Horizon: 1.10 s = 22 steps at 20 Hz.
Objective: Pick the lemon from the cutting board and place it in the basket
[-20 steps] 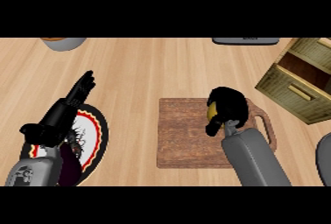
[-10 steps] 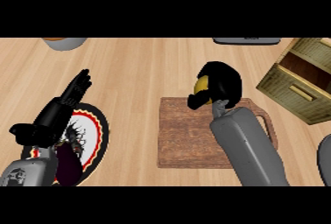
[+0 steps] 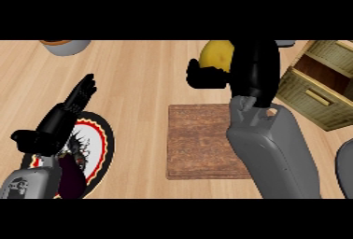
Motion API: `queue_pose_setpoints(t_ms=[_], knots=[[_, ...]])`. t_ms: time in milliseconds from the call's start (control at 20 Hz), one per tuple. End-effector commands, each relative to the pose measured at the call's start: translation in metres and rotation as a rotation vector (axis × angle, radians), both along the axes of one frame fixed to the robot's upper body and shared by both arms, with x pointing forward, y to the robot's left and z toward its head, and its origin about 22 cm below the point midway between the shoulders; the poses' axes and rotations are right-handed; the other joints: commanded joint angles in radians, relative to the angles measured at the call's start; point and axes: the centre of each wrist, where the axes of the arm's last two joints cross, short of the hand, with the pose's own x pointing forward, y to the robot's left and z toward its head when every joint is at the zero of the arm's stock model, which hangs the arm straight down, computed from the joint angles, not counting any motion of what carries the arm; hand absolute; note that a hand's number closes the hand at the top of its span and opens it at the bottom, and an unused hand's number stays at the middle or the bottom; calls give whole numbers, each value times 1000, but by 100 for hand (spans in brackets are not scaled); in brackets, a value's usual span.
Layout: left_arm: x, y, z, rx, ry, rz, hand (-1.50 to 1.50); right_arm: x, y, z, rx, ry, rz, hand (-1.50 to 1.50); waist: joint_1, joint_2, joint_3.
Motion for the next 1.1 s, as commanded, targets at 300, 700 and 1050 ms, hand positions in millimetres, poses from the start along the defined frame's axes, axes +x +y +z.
queue_pose_setpoints(t_ms=[300, 700, 1050], knots=[[-11, 1, 2, 1, -12, -1, 0, -4, -10, 86, 28, -57, -207, 150, 5, 1, 0], [0, 0, 13, 3, -9, -16, 0, 24, -56, 97, -7, -59, -325, 150, 5, 4, 0], [-2, -26, 4, -2, -18, -20, 0, 75, -93, 102, 5, -145, -468, 150, 18, 11, 0]])
